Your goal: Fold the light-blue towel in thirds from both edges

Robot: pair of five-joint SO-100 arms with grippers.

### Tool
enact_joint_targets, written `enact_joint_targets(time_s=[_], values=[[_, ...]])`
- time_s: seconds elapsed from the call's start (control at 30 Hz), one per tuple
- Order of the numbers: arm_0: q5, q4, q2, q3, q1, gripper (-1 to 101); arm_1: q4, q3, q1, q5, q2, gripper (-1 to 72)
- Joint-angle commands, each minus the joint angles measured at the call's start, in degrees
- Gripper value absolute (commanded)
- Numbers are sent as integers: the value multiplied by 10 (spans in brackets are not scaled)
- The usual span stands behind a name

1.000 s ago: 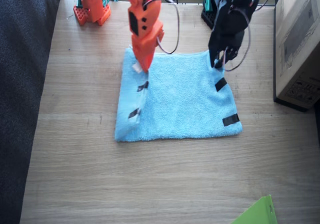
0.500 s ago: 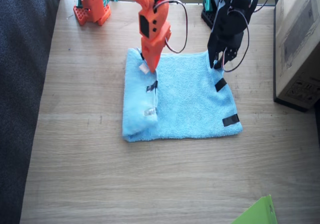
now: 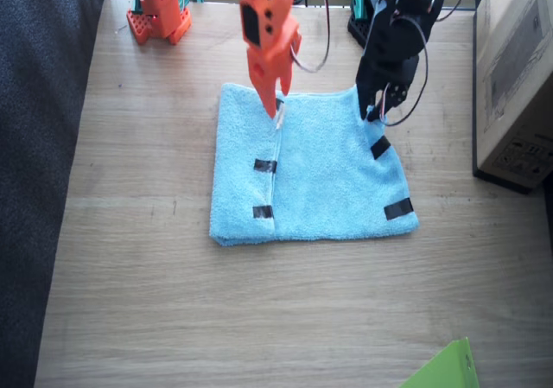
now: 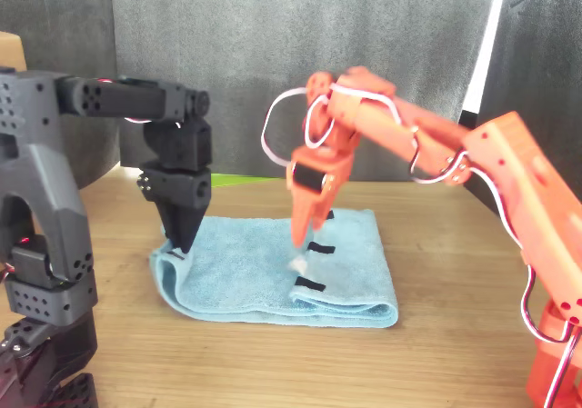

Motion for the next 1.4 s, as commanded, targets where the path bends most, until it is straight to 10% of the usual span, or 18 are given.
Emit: enact_joint_targets(time_s=[0.0,0.37,1.37], values=[[9,23,-11,-57,-4,-2,4,48,-71,3,87,246],[13,74,-69,-186,-76,-2,-26,260,-262,-26,167,229],[37,207,-150,-414,-222,-2,-48,282,-268,-21,133,237]])
